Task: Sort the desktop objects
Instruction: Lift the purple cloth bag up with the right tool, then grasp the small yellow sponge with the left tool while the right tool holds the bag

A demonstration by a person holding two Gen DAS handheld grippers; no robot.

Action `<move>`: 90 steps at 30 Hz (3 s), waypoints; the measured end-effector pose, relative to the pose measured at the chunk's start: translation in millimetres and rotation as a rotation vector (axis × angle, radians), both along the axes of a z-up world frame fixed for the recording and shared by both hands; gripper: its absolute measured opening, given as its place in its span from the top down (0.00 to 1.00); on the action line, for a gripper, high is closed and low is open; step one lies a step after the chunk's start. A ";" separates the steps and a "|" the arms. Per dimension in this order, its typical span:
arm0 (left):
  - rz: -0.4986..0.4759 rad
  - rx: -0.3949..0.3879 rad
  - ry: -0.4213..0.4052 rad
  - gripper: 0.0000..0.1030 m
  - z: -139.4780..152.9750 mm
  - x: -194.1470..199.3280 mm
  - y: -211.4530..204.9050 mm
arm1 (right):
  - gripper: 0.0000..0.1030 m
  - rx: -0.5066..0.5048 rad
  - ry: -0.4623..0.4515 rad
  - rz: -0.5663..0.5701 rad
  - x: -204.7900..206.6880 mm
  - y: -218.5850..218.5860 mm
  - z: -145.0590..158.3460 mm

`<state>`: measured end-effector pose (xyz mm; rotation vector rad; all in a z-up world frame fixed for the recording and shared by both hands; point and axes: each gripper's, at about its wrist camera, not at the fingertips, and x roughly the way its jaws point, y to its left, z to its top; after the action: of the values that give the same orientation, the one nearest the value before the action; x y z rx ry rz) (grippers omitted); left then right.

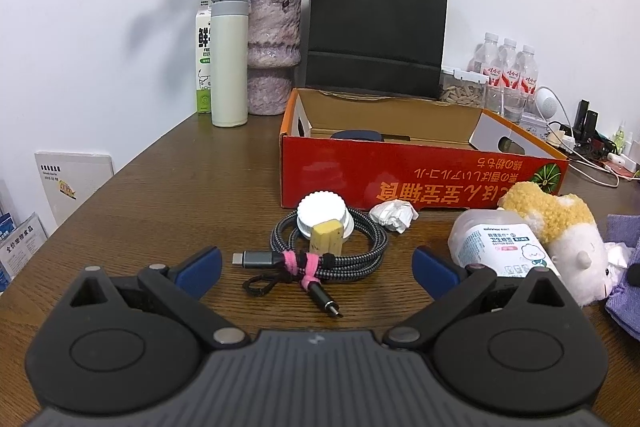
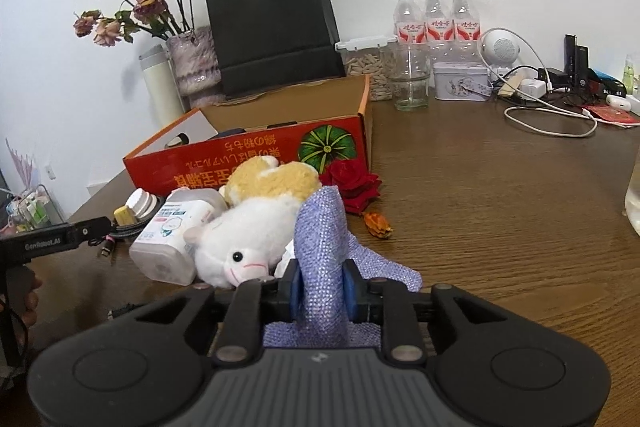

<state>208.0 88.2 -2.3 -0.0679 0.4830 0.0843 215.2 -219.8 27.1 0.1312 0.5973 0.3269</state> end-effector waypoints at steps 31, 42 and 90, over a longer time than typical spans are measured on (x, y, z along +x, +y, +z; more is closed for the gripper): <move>0.007 0.022 0.022 0.00 0.0 -3.3 -5.4 | 0.85 -0.010 -0.134 0.015 -8.7 -5.3 40.1; 0.019 0.029 0.039 0.00 0.5 0.9 -6.1 | 0.85 -0.009 -0.226 0.118 24.2 24.9 72.7; -0.044 0.040 -0.045 0.78 23.6 31.0 -17.0 | 0.85 -0.011 -0.195 0.154 52.8 56.8 54.5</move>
<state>239.1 71.2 21.4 -0.0201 0.4378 0.0496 268.0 -163.0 81.6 0.0421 0.4166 0.4794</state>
